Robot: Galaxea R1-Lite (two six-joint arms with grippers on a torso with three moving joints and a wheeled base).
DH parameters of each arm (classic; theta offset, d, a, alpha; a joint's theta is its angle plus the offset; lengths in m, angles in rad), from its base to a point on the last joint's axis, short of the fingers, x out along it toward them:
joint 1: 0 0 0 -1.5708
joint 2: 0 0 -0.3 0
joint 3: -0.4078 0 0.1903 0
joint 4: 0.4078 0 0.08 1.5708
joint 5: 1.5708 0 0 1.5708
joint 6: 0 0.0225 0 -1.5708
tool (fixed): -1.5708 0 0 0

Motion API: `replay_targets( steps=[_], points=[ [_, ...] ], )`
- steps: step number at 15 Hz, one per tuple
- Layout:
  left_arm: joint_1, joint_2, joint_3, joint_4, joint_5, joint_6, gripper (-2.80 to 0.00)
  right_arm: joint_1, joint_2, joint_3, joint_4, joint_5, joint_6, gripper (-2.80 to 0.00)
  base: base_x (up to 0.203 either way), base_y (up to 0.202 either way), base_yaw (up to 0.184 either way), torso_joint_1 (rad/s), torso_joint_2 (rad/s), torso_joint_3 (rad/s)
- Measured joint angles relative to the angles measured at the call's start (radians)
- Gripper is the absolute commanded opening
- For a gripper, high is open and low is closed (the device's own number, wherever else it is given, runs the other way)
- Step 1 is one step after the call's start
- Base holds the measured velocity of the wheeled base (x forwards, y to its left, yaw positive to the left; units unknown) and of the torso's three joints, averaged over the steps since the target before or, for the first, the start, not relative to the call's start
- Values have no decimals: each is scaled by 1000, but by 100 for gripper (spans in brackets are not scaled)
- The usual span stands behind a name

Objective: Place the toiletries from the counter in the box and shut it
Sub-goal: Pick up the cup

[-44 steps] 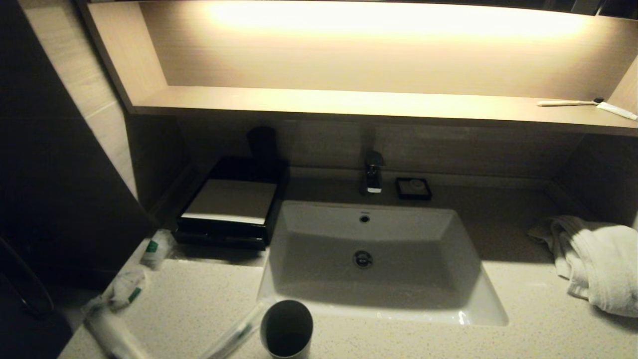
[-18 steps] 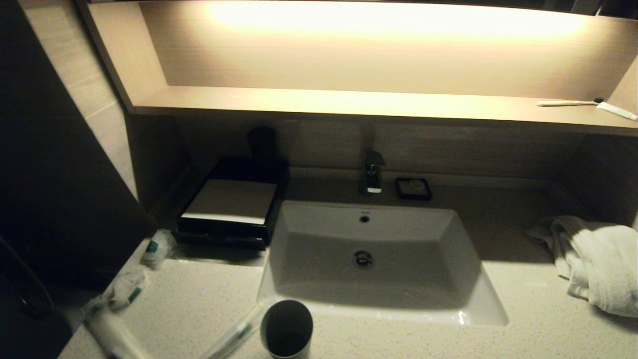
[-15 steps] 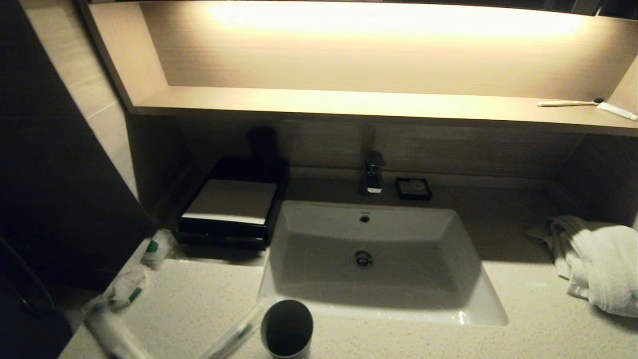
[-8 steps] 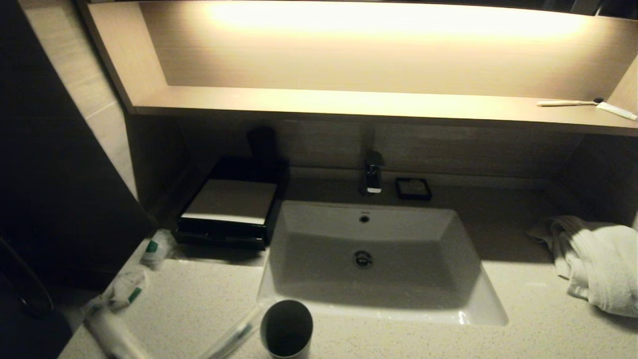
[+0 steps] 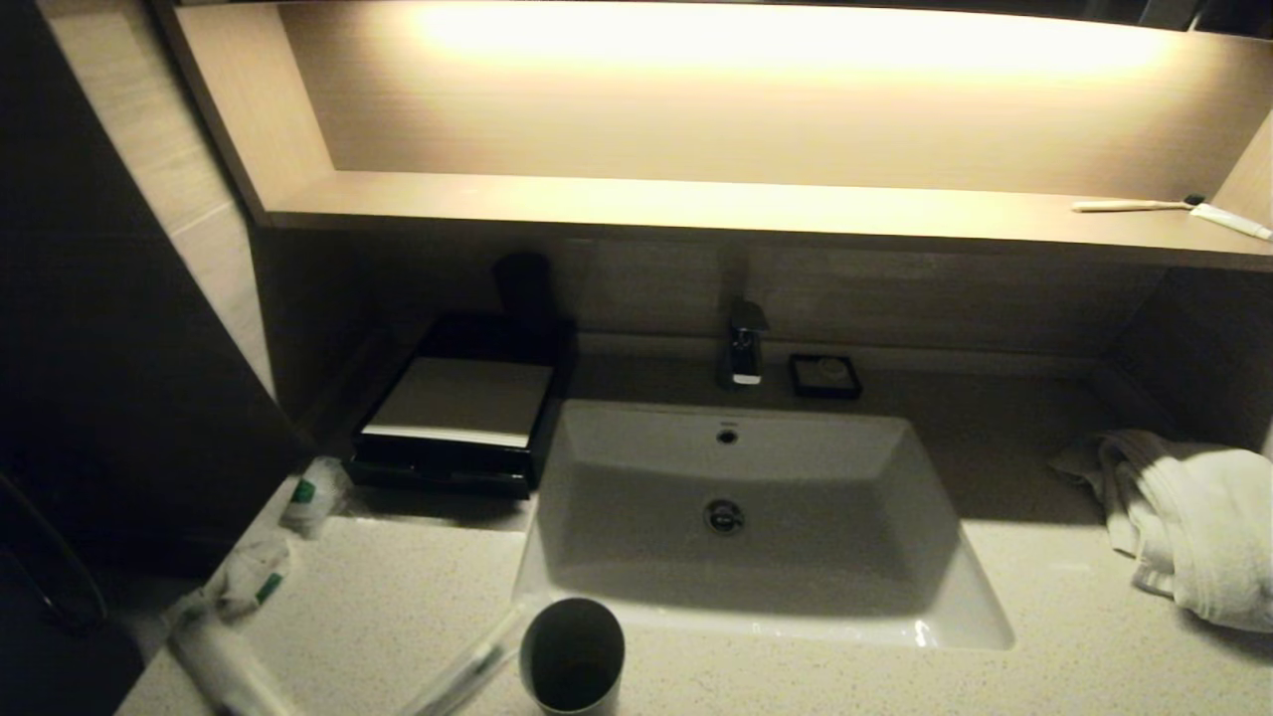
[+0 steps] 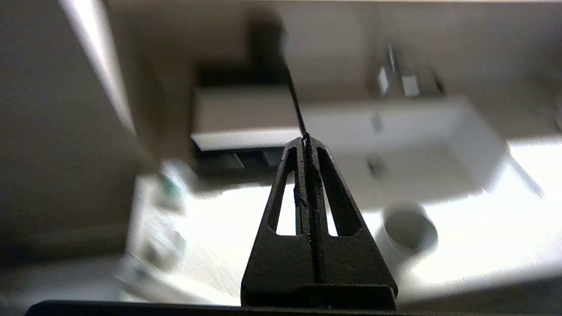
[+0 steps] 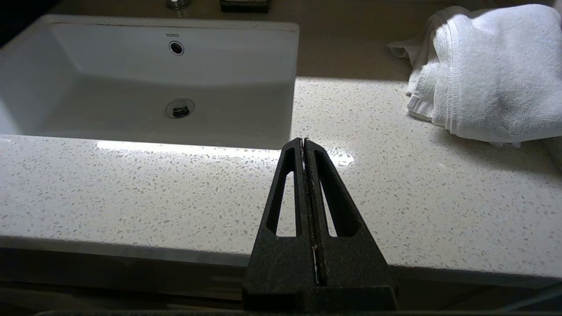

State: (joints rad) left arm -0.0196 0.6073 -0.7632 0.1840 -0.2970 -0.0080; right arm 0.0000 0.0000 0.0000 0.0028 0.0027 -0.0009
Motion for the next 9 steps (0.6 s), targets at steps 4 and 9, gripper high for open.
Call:
replay_targets(
  steps=[4,9],
  points=[
    [-1,138,54,9,-110,50,-280,0,0,0,0,0,0,-280,0,0,0,0,0,0],
    [-78,399,-1,173,-117,132,-280,0,0,0,0,0,0,-280,0,0,0,0,0,0]
  ],
)
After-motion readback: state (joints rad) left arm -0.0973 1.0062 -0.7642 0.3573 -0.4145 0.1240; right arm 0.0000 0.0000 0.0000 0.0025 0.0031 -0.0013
